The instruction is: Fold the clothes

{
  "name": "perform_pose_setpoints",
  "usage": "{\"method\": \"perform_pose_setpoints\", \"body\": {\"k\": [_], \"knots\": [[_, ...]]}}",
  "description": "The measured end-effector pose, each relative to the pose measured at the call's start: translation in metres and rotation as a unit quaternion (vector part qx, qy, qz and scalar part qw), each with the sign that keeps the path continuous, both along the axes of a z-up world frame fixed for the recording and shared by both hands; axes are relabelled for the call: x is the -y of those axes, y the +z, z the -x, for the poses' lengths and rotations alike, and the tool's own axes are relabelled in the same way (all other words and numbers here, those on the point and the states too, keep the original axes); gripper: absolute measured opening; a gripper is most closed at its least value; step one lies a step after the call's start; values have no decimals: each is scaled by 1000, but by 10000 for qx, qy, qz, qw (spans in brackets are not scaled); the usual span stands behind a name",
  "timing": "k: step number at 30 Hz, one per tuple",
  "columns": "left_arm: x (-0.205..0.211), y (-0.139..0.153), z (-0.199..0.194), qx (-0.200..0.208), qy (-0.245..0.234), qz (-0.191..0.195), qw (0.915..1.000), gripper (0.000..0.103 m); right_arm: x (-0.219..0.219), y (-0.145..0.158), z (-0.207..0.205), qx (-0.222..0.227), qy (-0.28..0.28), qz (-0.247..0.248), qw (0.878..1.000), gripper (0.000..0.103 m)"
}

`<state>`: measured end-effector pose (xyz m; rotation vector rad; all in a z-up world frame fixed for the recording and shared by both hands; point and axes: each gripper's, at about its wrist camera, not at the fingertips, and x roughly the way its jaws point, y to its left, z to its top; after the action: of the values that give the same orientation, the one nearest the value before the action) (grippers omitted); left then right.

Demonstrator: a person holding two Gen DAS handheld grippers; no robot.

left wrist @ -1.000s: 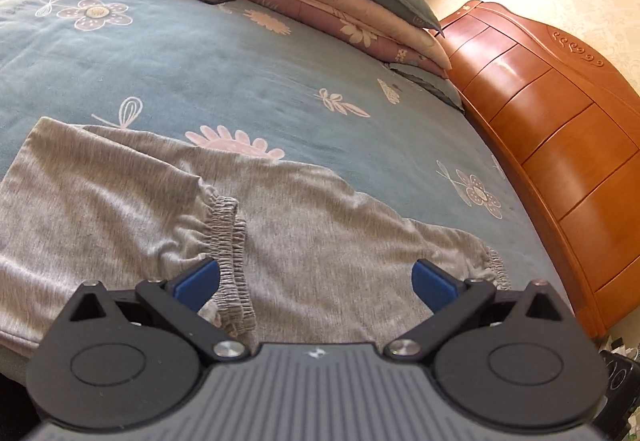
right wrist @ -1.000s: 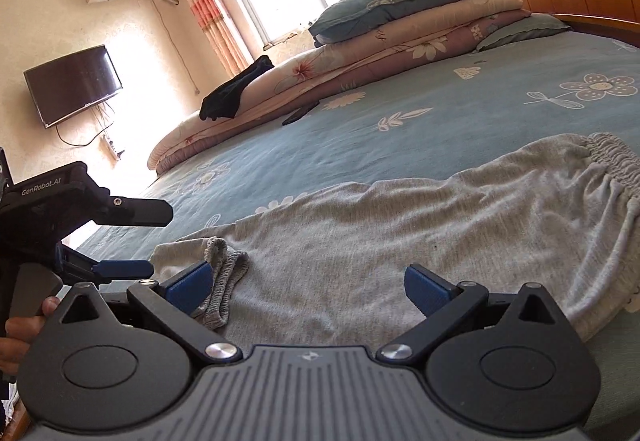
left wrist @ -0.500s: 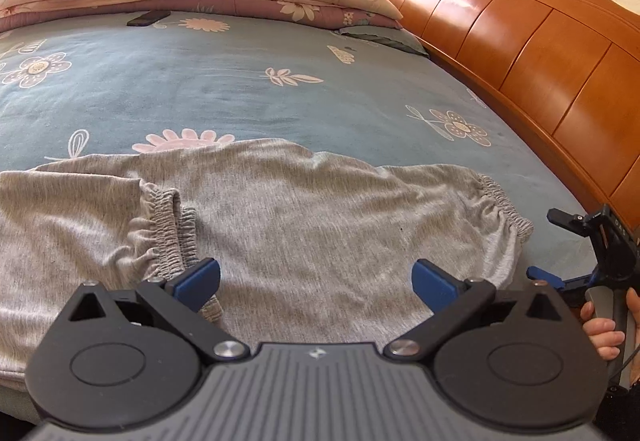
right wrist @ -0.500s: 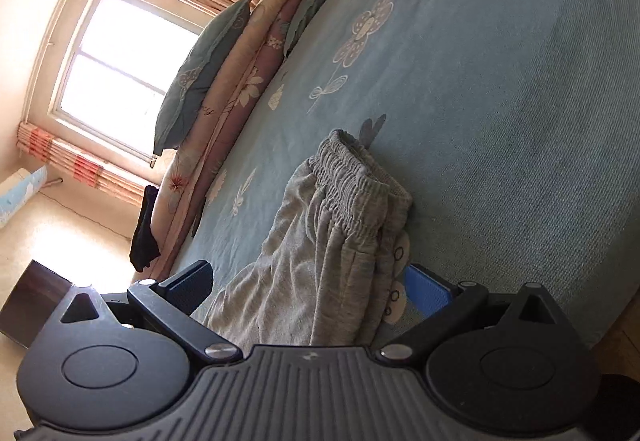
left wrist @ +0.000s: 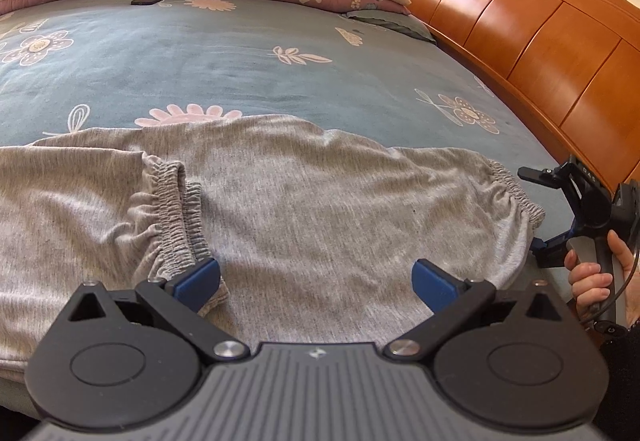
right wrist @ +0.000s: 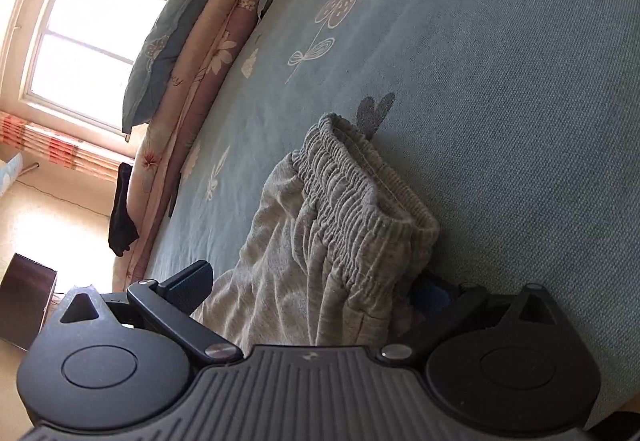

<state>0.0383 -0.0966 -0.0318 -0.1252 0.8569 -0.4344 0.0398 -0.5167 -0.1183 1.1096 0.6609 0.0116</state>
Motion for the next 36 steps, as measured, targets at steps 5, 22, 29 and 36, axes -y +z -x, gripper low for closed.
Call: {"method": "perform_pose_setpoints", "body": {"k": [5, 22, 29, 36], "knots": [[-3, -1, -2, -7, 9, 85, 10000, 101, -2, 1, 0, -122, 269, -181, 9994, 103], [-4, -4, -12, -98, 3, 82, 9999, 101, -5, 2, -13, 659, 1054, 114, 9922, 103], [0, -5, -8, -55, -118, 54, 9999, 101, 3, 4, -24, 741, 714, -34, 9947, 103], [-5, -12, -13, -207, -19, 123, 9997, 101, -14, 7, -19, 511, 1196, 547, 9900, 102]]}}
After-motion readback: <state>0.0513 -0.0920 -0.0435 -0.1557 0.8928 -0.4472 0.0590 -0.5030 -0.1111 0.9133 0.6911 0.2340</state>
